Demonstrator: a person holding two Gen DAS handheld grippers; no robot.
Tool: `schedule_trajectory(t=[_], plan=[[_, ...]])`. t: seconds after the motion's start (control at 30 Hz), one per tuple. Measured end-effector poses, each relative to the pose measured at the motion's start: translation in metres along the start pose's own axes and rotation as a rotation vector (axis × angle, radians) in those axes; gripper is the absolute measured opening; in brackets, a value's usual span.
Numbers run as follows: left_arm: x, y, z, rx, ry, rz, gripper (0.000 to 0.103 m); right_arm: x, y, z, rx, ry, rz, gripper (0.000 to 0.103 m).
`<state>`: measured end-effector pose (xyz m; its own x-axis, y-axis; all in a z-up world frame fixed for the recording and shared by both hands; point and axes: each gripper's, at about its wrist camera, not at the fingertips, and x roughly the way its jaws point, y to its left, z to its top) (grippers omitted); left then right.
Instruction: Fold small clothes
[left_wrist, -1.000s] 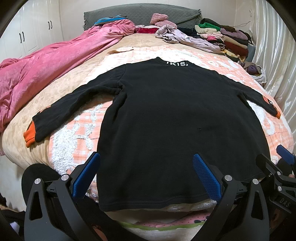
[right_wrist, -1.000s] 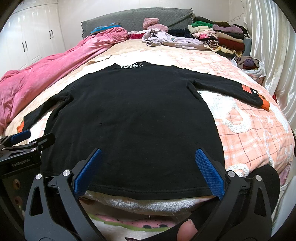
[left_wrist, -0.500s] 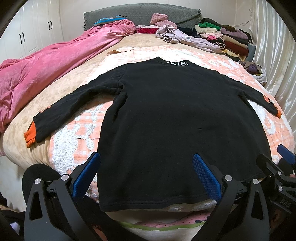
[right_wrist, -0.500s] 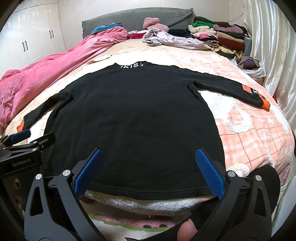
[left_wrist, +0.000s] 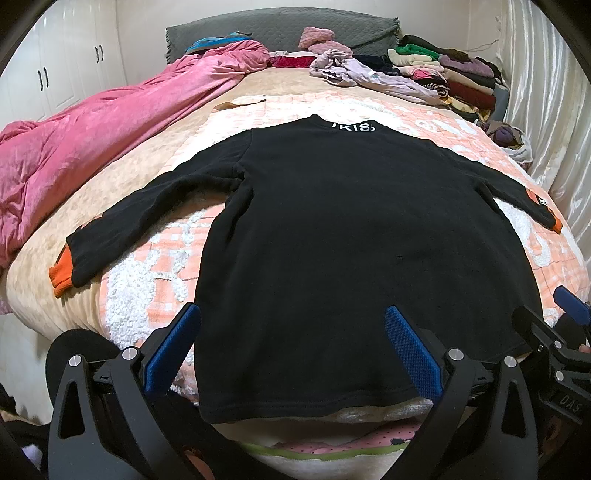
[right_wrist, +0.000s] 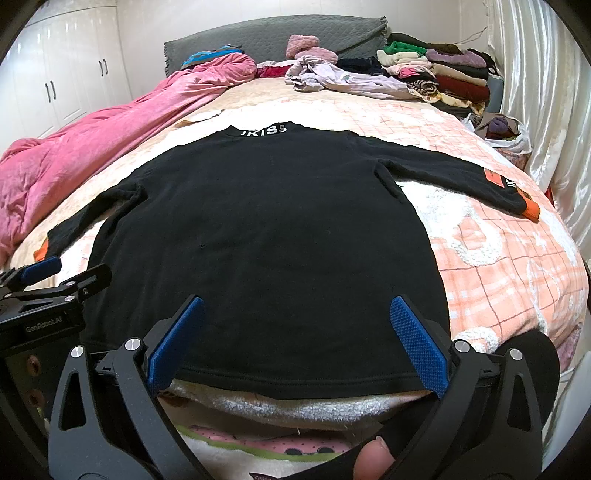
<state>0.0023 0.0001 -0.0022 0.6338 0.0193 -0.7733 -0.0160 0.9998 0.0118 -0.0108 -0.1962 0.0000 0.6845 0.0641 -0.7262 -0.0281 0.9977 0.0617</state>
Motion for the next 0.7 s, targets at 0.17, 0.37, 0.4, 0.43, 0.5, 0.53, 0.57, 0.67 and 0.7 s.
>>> schedule_trajectory(t=[0.17, 0.37, 0.4, 0.43, 0.5, 0.53, 0.57, 0.67, 0.7], plan=[[0.002, -0.003, 0.0, 0.008, 0.002, 0.002, 0.099, 0.0, 0.0, 0.0, -0.001, 0.0, 0.0, 0.095], [0.005, -0.004, 0.0, 0.014, 0.006, 0.003, 0.099, 0.001, -0.002, -0.001, 0.0, 0.003, 0.002, 0.095], [0.005, -0.005, 0.0, 0.016, 0.006, 0.003, 0.099, 0.002, 0.001, 0.0, 0.0, 0.004, 0.003, 0.095], [0.006, -0.005, 0.0, 0.017, 0.006, 0.005, 0.099, 0.003, 0.001, 0.0, -0.001, 0.005, 0.005, 0.095], [0.008, -0.006, 0.002, 0.02, 0.008, 0.003, 0.099, 0.006, 0.002, 0.0, 0.0, 0.004, 0.005, 0.095], [0.008, -0.007, 0.003, 0.021, 0.007, 0.004, 0.099, 0.006, 0.003, 0.0, 0.0, 0.005, 0.006, 0.095], [0.009, -0.008, 0.005, 0.023, 0.003, 0.006, 0.099, 0.005, 0.003, 0.0, -0.001, 0.005, 0.005, 0.095], [0.011, -0.009, 0.01, 0.027, 0.001, 0.007, 0.099, 0.006, 0.001, 0.003, -0.011, 0.011, 0.011, 0.095], [0.013, -0.01, 0.012, 0.029, 0.002, 0.006, 0.099, 0.01, 0.001, 0.007, -0.014, 0.014, 0.013, 0.095]])
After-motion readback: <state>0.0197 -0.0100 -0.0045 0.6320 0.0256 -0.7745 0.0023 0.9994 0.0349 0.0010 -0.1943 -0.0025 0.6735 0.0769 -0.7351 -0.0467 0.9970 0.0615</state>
